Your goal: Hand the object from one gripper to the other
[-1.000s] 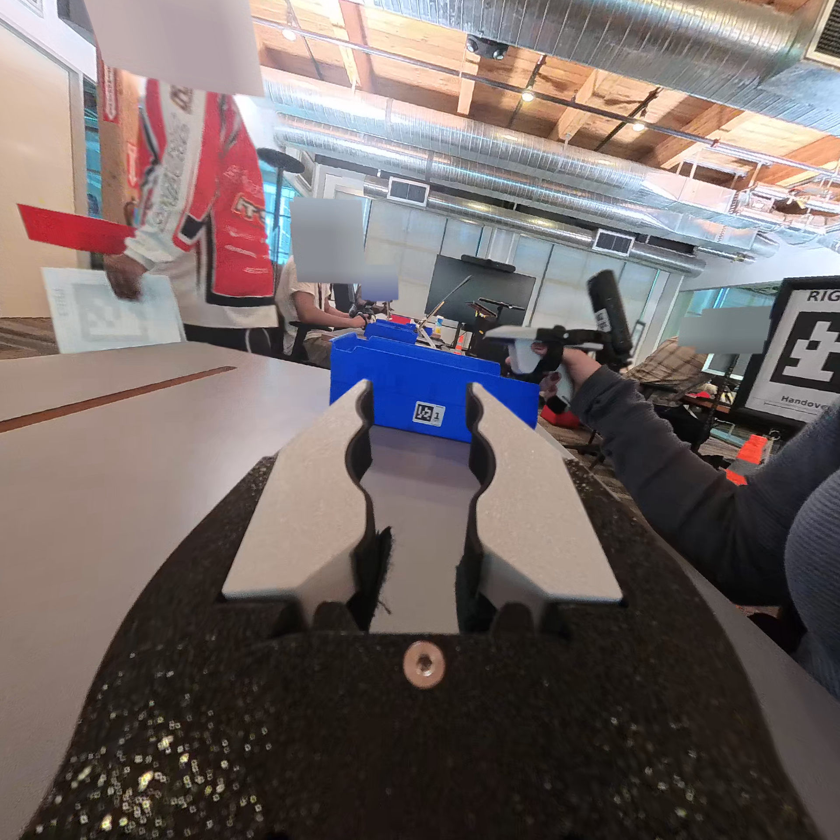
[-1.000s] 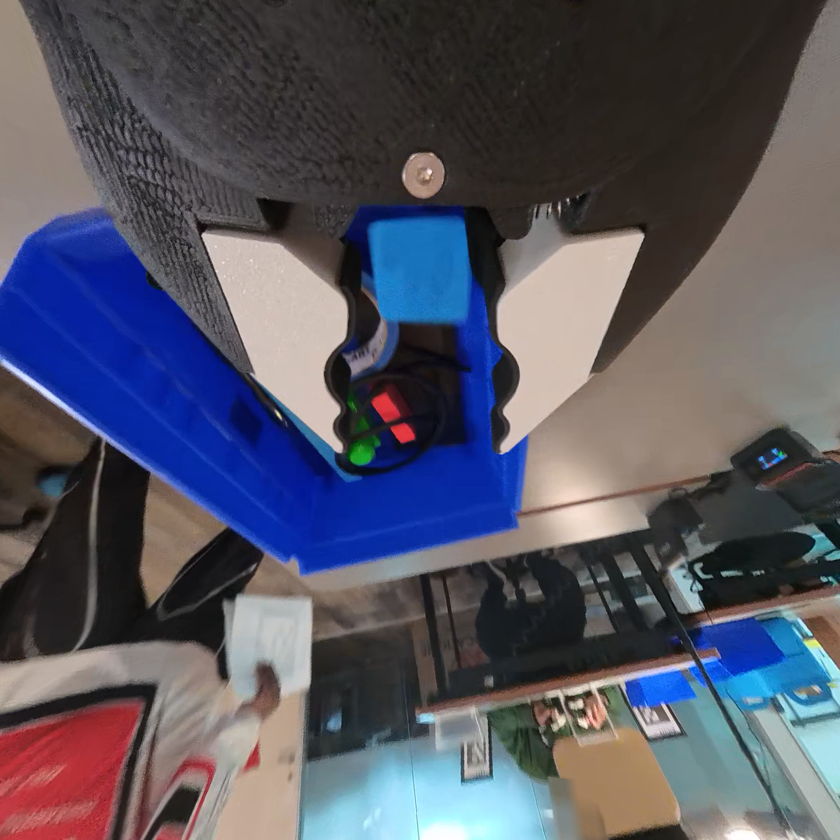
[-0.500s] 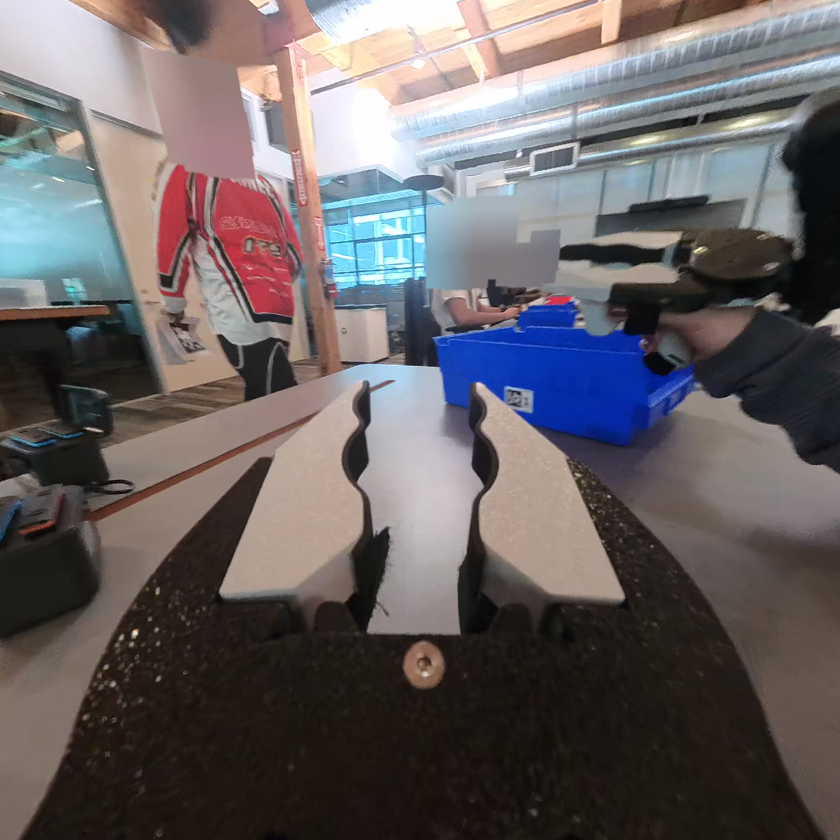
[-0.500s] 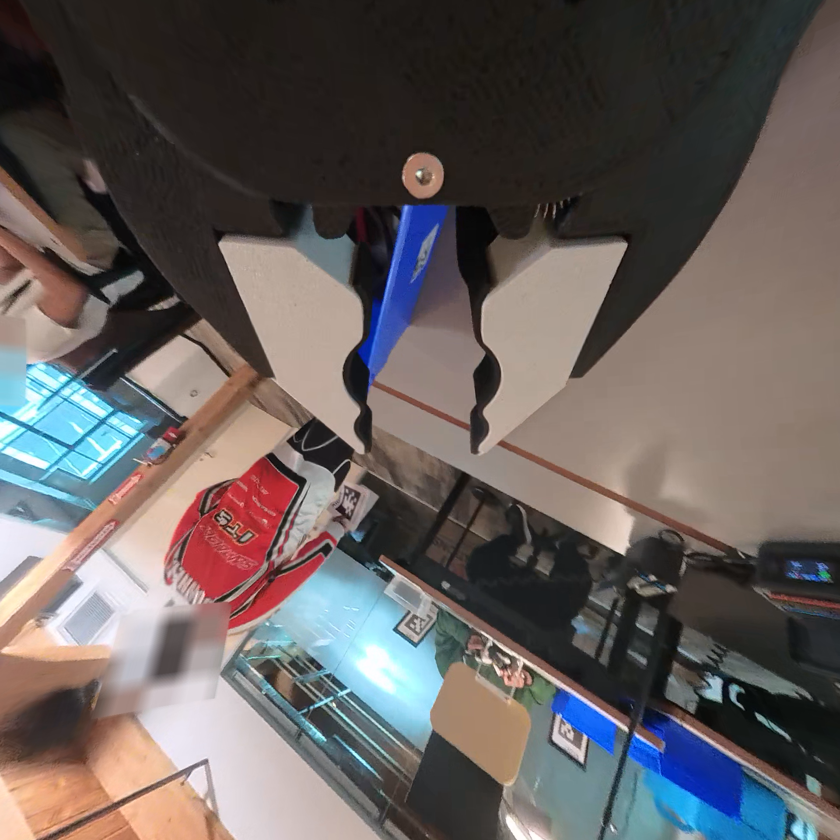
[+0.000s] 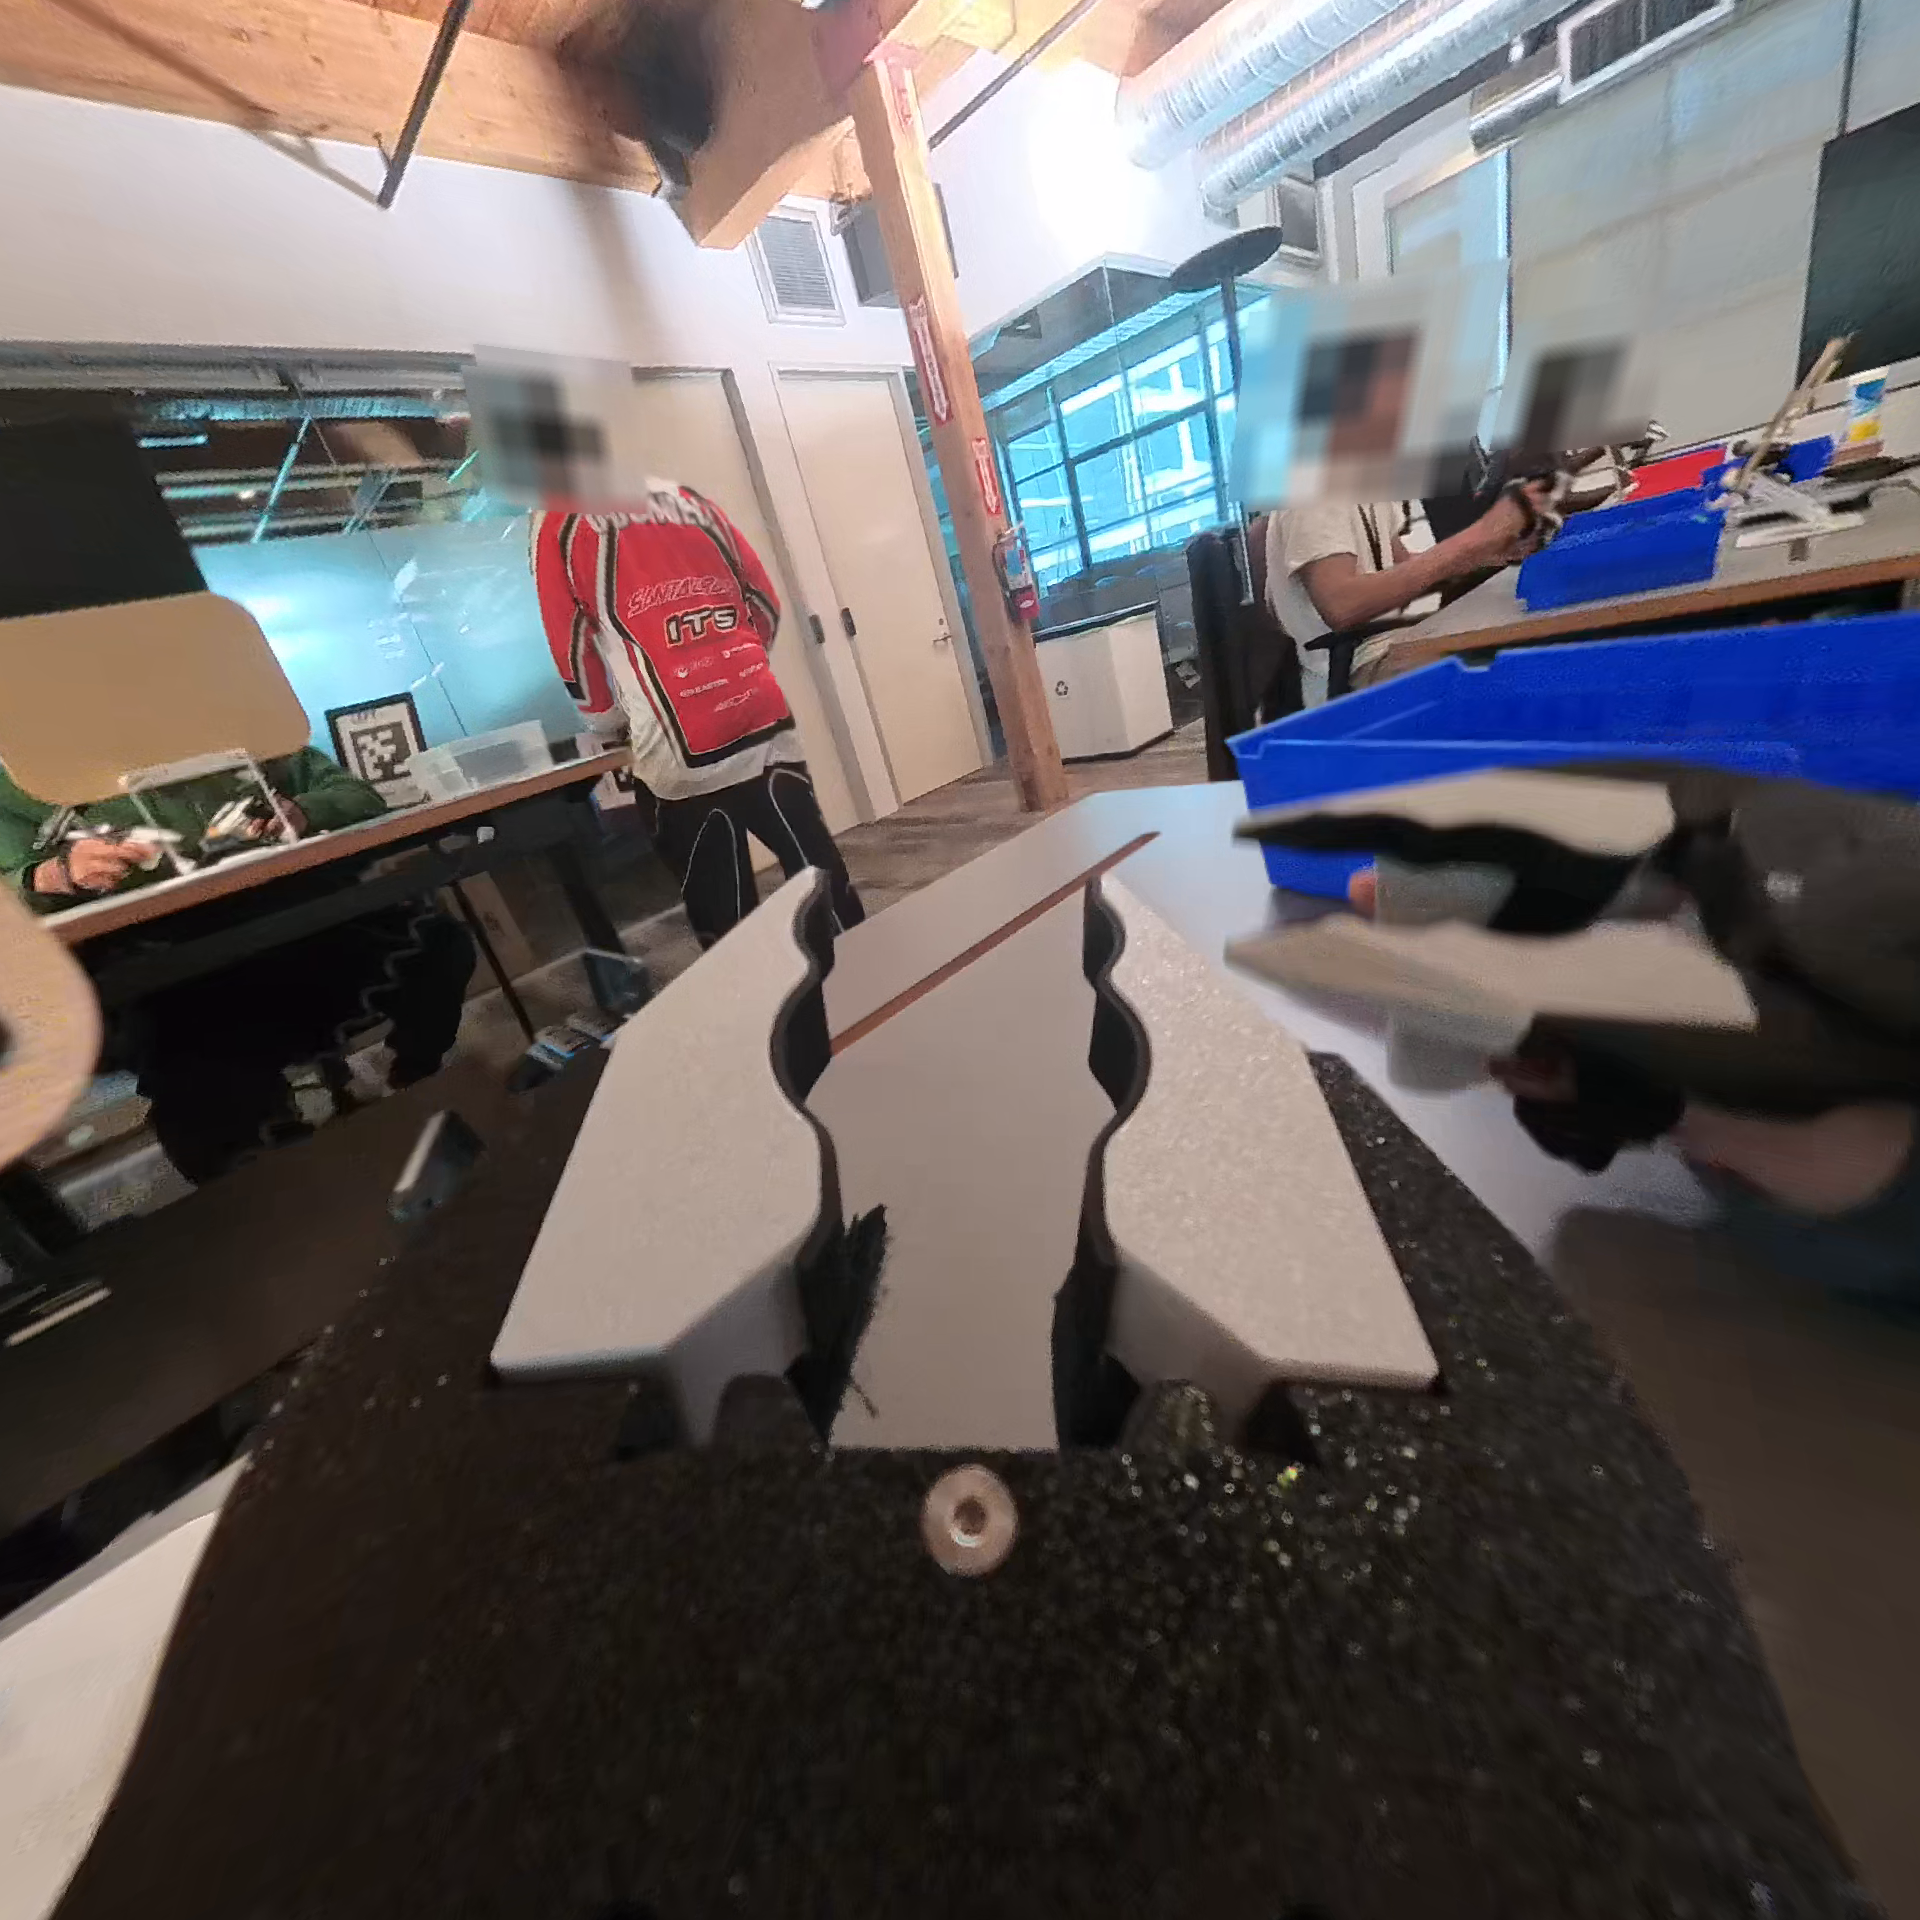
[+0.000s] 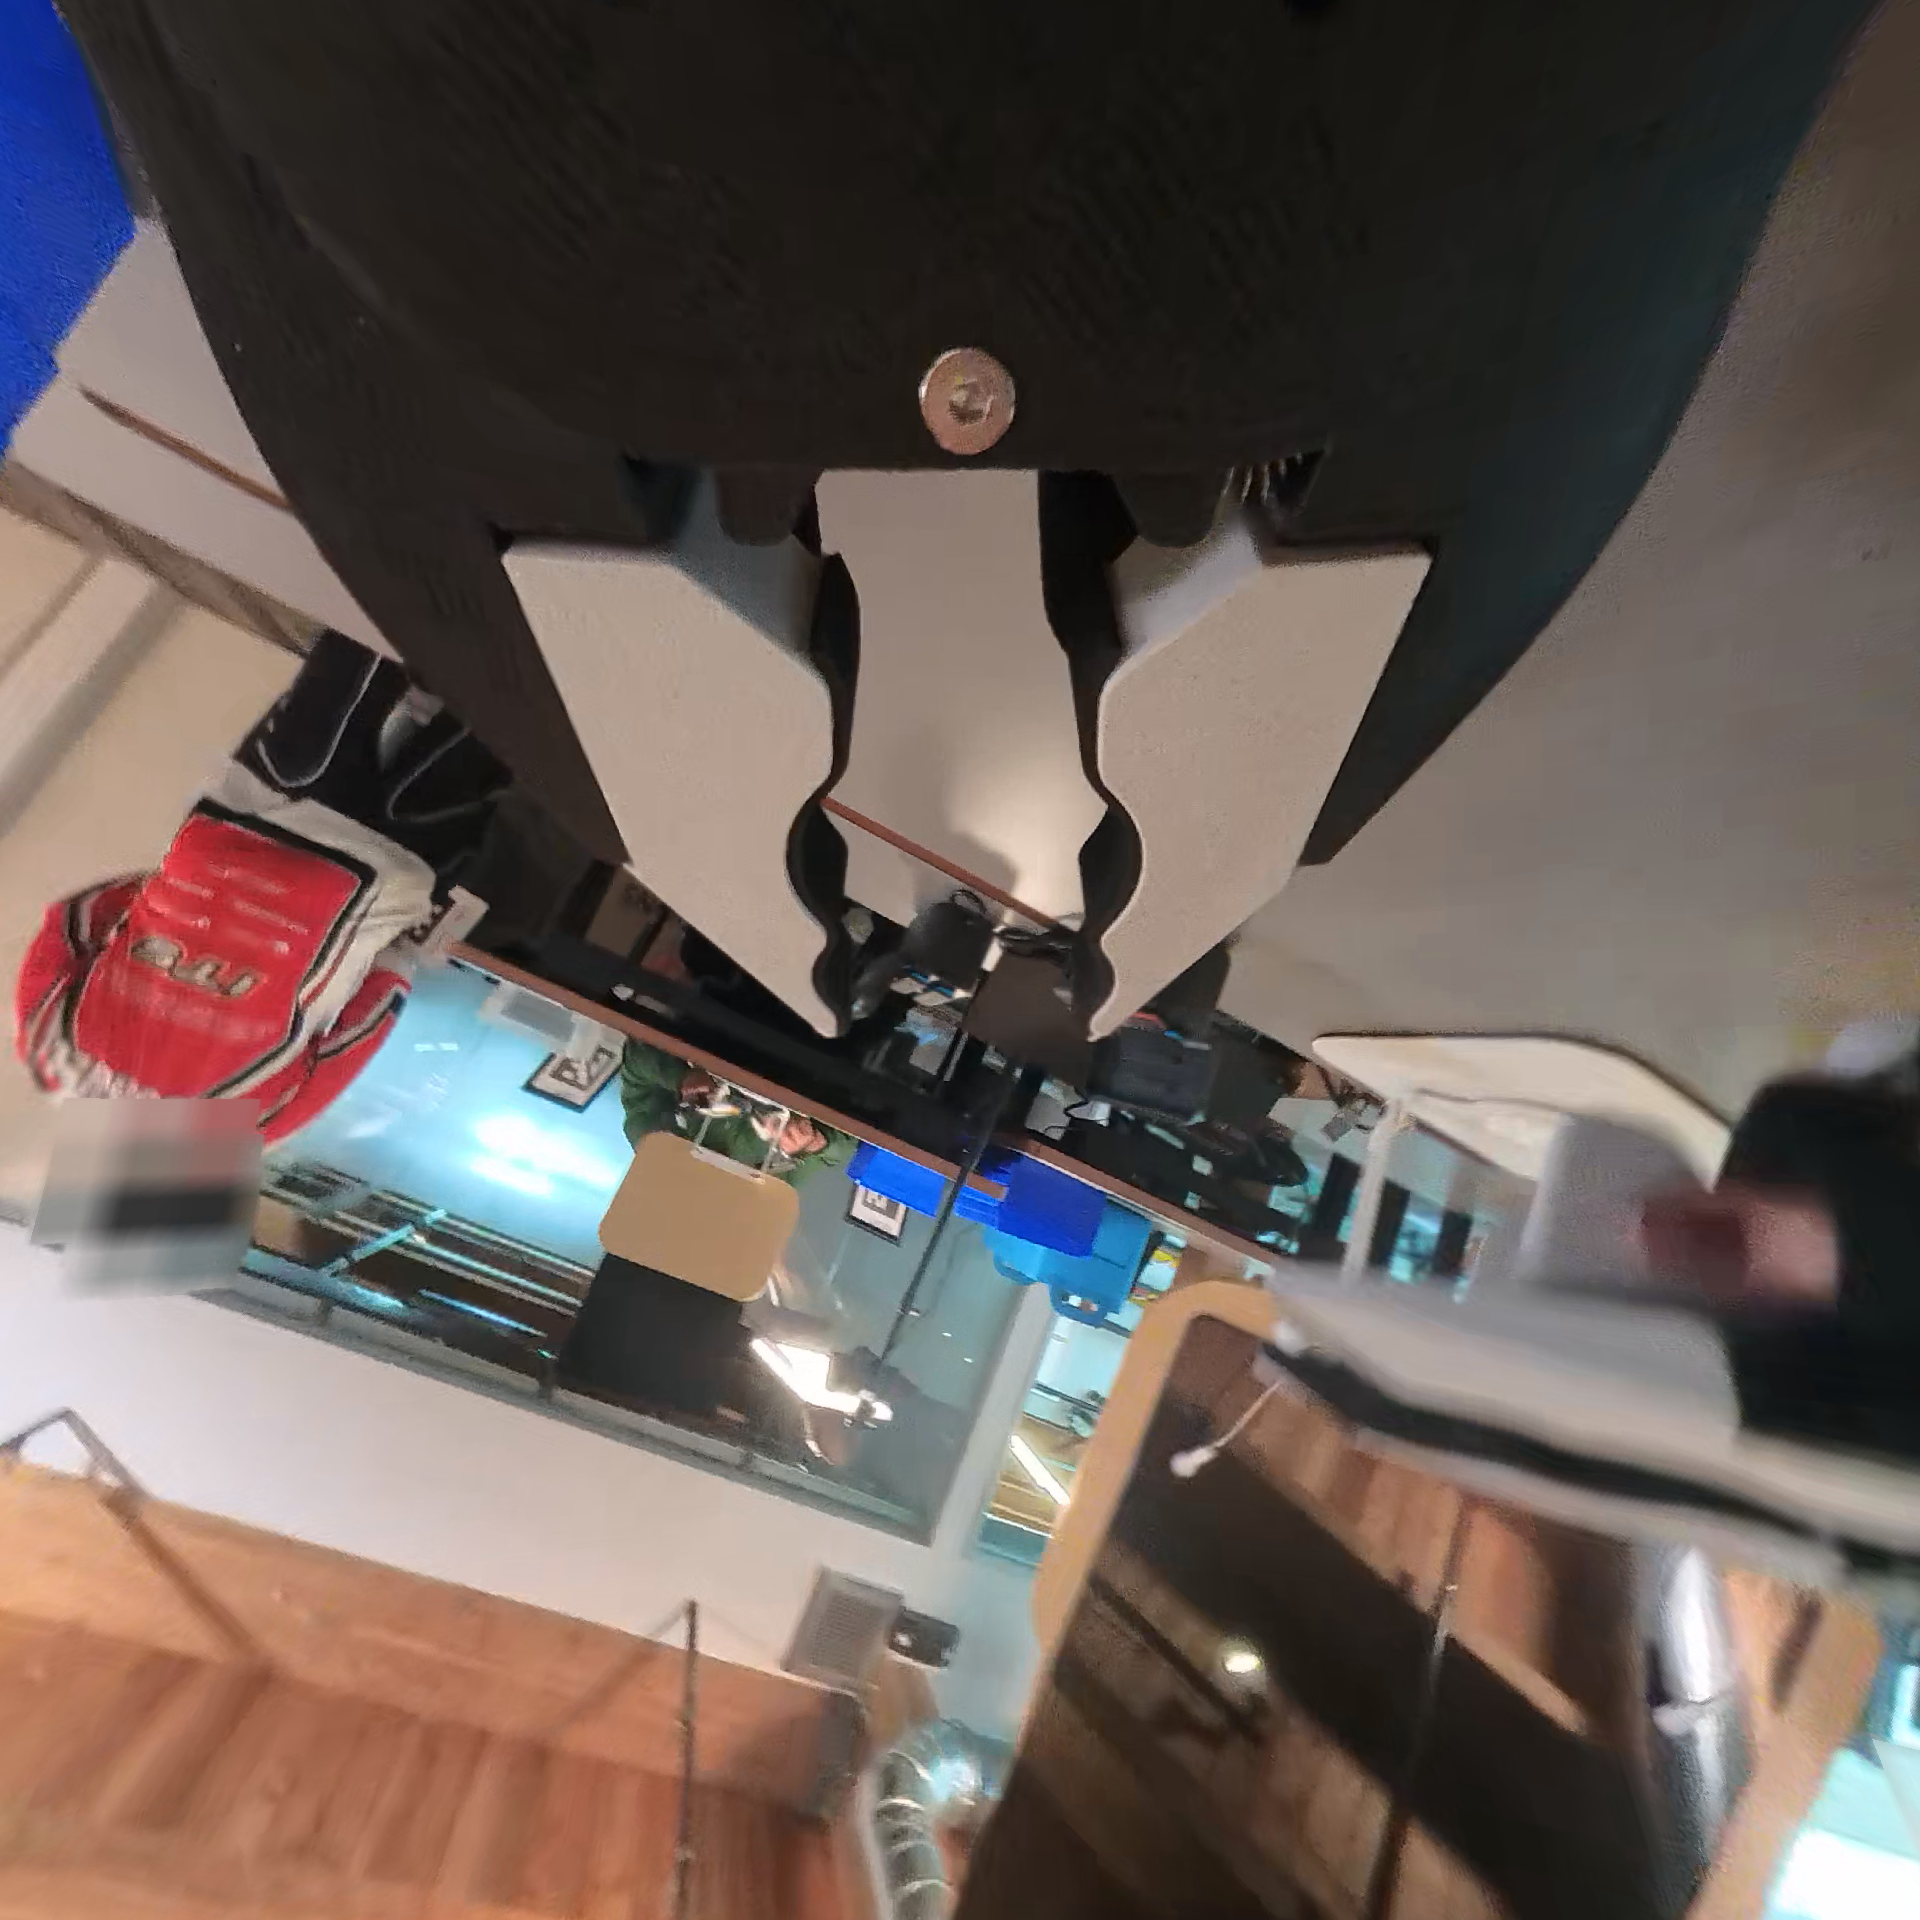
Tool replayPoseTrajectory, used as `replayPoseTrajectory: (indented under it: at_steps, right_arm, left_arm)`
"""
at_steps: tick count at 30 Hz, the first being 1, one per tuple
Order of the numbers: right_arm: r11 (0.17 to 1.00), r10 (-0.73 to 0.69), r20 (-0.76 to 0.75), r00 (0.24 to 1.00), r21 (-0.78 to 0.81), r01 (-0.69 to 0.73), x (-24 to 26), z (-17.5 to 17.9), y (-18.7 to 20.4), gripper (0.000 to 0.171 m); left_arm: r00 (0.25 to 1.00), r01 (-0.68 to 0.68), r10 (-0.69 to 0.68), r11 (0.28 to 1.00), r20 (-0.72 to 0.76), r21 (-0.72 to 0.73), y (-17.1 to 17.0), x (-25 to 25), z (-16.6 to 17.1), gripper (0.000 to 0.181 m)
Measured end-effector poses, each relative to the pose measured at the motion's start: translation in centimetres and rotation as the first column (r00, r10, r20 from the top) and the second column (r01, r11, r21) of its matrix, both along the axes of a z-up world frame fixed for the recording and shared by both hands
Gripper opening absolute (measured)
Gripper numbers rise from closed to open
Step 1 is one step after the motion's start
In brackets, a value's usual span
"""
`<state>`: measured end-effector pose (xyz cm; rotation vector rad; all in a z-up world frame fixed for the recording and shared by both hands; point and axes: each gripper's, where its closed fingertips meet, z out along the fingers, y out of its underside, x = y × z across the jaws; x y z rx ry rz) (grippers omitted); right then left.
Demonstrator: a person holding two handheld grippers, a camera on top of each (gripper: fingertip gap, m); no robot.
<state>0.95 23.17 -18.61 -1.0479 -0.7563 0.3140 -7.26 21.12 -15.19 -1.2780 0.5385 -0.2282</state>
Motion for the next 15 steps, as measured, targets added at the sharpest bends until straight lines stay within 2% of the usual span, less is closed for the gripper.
replayPoseTrajectory:
  at_steps: [4, 6, 8, 10, 12, 13, 14, 15]
  right_arm:
    - [1.000, 0.008, 0.068, 0.998, -0.003, -0.008, -1.0, -1.1, 0.2, 0.037]
    - [1.000, 0.017, 0.067, 0.998, -0.013, -0.017, -1.0, -1.2, 0.2, 0.037]
    - [0.999, 0.029, 0.053, 0.998, -0.015, -0.029, -0.9, -1.1, 0.0, 0.035]
    - [0.999, 0.040, 0.046, 0.998, -0.023, -0.039, -0.9, -1.0, 0.0, 0.034]
    - [0.998, 0.048, 0.046, 0.998, -0.031, -0.047, -1.1, -1.1, 0.0, 0.034]
    - [0.998, 0.053, 0.046, 0.998, -0.036, -0.052, -1.2, -1.2, 0.0, 0.034]
    - [0.998, 0.058, 0.046, 0.997, -0.040, -0.057, -1.2, -1.2, 0.0, 0.034]
    - [0.997, 0.064, 0.044, 0.997, -0.043, -0.062, -1.3, -1.2, -0.1, 0.034]
  left_arm:
    - [0.984, -0.156, 0.167, 0.978, 0.067, -0.138, -1.7, -4.7, 3.4, 0.056]
    - [0.957, -0.231, 0.261, 0.950, 0.127, -0.212, -4.1, -8.5, 4.8, 0.061]
    - [0.912, -0.327, 0.377, 0.905, 0.160, -0.272, -7.0, -13.4, 5.7, 0.058]
    - [0.824, -0.493, 0.555, 0.801, 0.112, -0.338, -10.1, -19.9, 5.7, 0.056]
    - [0.708, -0.638, 0.707, 0.641, 0.003, -0.426, -13.4, -26.4, 4.5, 0.043]
    - [0.681, -0.653, 0.732, 0.584, -0.036, -0.481, -14.8, -28.9, 3.6, 0.026]
    - [0.684, -0.625, 0.728, 0.554, -0.044, -0.549, -15.6, -30.7, 2.6, 0.005]
    - [0.688, -0.572, 0.725, 0.524, -0.022, -0.631, -16.2, -32.4, 1.3, 0.003]
